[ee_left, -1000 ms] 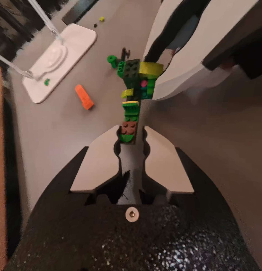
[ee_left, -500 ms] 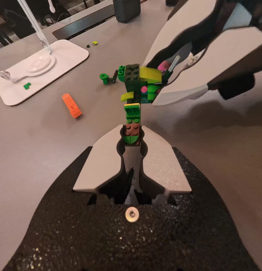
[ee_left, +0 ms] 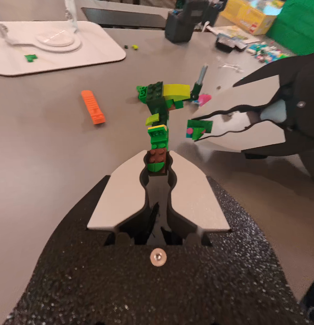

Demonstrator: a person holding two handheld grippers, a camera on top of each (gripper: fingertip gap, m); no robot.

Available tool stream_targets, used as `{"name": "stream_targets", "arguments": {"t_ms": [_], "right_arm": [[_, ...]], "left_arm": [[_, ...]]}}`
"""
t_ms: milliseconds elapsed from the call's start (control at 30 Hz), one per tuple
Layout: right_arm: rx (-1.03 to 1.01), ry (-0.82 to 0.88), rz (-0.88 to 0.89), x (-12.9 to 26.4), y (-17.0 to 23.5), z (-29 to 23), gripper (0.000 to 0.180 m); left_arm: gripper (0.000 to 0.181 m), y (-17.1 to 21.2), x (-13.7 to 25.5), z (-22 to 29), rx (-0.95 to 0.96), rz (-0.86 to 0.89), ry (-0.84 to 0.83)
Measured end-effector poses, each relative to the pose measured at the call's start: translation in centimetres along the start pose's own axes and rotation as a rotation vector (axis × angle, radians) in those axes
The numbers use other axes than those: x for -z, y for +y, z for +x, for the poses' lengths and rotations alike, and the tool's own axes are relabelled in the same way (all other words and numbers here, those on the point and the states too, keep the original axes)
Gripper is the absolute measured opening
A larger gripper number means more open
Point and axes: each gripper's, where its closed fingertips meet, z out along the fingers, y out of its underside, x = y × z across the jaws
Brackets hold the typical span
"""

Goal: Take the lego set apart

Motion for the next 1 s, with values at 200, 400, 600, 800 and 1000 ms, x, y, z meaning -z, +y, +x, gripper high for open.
{"name": "stream_targets", "arguments": {"t_ms": [200, 400, 600, 800, 1000], "right_arm": [[-0.177, -0.091, 0.023, -0.1, 0.6, -0.1, 0.037], [-0.492, -0.194, 0.241, 1.3, -2.6, 0.8, 0.041], [-0.644, -0.107, 0.341, 1.4, -3.7, 2.5, 0.024], [-0.445, -0.145, 0.295, 2.1, -3.1, 1.6, 0.018], [-0.298, -0.285, 0.278, 3.1, -2.5, -0.5, 0.018]], "left_arm": [[0.017, 0.4, -0.1, -0.2, -0.097, -0.038, -0.052], [0.017, -0.2, -0.3, 0.5, -0.205, -0.012, -0.053], [0.017, -0.9, -0.5, 2.0, -0.268, 0.023, -0.023], [0.017, 0.0, 0.2, 3.5, -0.294, 0.004, 0.125], [0.017, 0.9, 1.3, 4.8, -0.238, -0.03, 0.278]]}}
